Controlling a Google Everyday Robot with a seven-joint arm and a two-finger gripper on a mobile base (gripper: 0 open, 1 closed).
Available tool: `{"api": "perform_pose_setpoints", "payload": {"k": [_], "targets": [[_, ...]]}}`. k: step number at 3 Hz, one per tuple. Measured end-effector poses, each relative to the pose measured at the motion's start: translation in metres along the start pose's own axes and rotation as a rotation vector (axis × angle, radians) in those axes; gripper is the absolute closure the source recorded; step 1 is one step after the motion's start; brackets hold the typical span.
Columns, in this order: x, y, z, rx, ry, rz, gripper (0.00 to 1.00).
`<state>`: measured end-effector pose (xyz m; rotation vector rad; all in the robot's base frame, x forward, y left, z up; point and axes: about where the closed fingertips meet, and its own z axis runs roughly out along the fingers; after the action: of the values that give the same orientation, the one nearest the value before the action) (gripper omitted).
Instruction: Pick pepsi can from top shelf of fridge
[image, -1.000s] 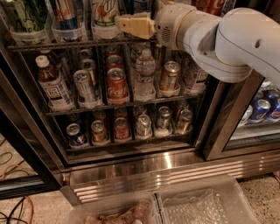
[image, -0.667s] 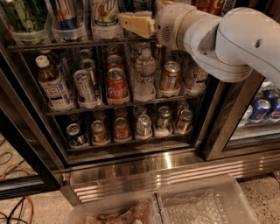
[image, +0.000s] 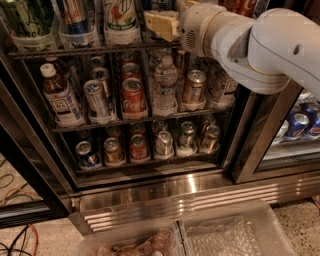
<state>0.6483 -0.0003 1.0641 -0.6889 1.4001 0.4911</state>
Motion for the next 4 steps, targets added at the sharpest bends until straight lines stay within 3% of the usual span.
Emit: {"api": "perform_pose_setpoints", "payload": {"k": [1, 4], "targets": [[0.0009, 0.0002, -0.0005, 0.000, 0.002, 0.000, 1.00], [0.0008, 0.0031, -0.0024, -0.001, 0.018, -0.004, 1.00]]}}
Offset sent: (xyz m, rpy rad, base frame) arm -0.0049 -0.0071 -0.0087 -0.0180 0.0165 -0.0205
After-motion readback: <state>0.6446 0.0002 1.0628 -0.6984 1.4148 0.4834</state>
